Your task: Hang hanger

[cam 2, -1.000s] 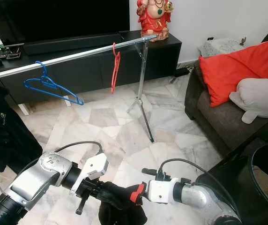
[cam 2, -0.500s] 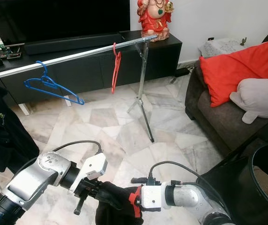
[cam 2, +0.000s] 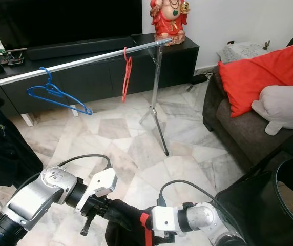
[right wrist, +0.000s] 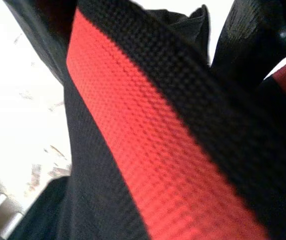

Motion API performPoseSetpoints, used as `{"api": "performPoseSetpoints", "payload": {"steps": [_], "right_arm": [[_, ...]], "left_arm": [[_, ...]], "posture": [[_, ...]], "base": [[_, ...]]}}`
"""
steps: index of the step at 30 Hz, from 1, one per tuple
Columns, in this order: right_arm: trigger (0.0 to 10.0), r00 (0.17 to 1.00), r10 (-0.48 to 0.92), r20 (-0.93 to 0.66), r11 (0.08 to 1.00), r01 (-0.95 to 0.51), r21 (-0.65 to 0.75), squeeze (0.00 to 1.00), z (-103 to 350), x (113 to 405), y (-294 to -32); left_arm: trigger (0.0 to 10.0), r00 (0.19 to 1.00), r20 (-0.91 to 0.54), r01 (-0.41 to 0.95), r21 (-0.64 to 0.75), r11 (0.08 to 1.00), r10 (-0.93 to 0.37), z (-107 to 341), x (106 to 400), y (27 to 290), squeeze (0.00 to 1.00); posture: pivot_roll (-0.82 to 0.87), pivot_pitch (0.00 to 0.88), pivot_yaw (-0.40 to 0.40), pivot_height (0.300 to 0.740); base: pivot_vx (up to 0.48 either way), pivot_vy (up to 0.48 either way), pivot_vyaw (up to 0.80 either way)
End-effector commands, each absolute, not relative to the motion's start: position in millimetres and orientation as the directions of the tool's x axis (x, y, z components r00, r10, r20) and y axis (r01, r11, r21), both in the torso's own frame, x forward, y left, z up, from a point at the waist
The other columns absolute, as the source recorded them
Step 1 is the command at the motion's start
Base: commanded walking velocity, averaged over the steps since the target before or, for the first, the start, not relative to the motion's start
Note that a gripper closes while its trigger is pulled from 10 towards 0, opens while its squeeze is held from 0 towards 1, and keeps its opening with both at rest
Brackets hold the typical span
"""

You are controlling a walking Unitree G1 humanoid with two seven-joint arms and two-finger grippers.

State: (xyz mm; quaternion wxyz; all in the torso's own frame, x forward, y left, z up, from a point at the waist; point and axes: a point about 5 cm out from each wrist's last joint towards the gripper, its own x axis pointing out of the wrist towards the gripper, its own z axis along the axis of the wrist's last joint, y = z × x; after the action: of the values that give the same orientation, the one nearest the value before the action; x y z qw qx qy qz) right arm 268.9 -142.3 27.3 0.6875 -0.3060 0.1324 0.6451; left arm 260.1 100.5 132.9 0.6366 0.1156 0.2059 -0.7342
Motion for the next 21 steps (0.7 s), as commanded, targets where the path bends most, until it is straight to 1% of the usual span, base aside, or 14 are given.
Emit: {"api": "performPoseSetpoints", "payload": {"steps": [1,2,3,4,5,7,8,13,17,21], "right_arm": [[10.0,0.134,0.794,-0.593,-0.019,-0.970,-0.243,0.00,25,269,-142],[0.6,0.162,0.808,-0.567,0.030,-0.971,-0.235,0.00,27,273,-141],[0.6,0.162,0.808,-0.567,0.030,-0.971,-0.235,0.00,27,273,-141],[0.0,0.188,0.824,-0.534,0.077,-0.972,-0.223,0.00,30,276,-138],[0.0,0.179,0.843,-0.508,0.088,-0.976,-0.198,0.00,32,278,-134],[0.0,0.152,0.839,-0.522,0.056,-0.979,-0.196,0.00,31,275,-134],[0.0,0.152,0.835,-0.529,0.052,-0.978,-0.200,0.00,30,275,-134],[0.0,0.166,0.829,-0.534,0.064,-0.977,-0.204,0.00,31,277,-135],[0.0,0.151,0.803,-0.577,0.034,-0.977,-0.209,0.00,28,276,-140],[0.0,0.145,0.791,-0.595,0.033,-0.980,-0.195,0.00,26,274,-145]], "left_arm": [[0.0,-0.186,-0.414,0.981,-0.133,-0.143,-0.891,139,256,96,0.00],[0.0,-0.185,-0.414,0.981,-0.132,-0.142,-0.891,139,256,95,0.00],[0.0,-0.185,-0.414,0.981,-0.132,-0.142,-0.891,139,256,95,0.00],[0.0,-0.185,-0.412,0.981,-0.131,-0.143,-0.892,139,256,95,0.00],[0.0,-0.183,-0.411,0.981,-0.129,-0.141,-0.893,139,257,94,0.00],[0.0,-0.181,-0.410,0.982,-0.128,-0.140,-0.894,139,257,94,0.00],[0.0,-0.181,-0.410,0.982,-0.128,-0.140,-0.894,139,257,94,0.00],[0.0,-0.179,-0.409,0.982,-0.127,-0.139,-0.895,139,257,94,0.00],[0.0,-0.179,-0.410,0.982,-0.128,-0.139,-0.894,139,257,94,0.00],[0.0,-0.180,-0.411,0.982,-0.128,-0.139,-0.893,138,256,94,0.00]], "posture": [[0.03,0.097,0.078,0.740],[0.04,0.095,0.078,0.740],[0.04,0.095,0.078,0.740],[0.04,0.095,0.078,0.740],[0.04,0.094,0.078,0.740],[0.04,0.093,0.077,0.740],[0.04,0.093,0.076,0.740],[0.04,0.092,0.076,0.740],[0.04,0.088,0.075,0.740],[0.04,0.086,0.076,0.740]], "base": [[0.000,0.000,0.00],[0.000,0.000,0.00],[0.000,0.000,0.00],[0.000,0.000,0.00],[0.000,0.000,0.00],[0.000,0.000,0.00],[0.000,0.000,0.00],[0.000,0.000,0.00],[0.000,0.000,0.00],[0.000,0.000,0.00]]}}
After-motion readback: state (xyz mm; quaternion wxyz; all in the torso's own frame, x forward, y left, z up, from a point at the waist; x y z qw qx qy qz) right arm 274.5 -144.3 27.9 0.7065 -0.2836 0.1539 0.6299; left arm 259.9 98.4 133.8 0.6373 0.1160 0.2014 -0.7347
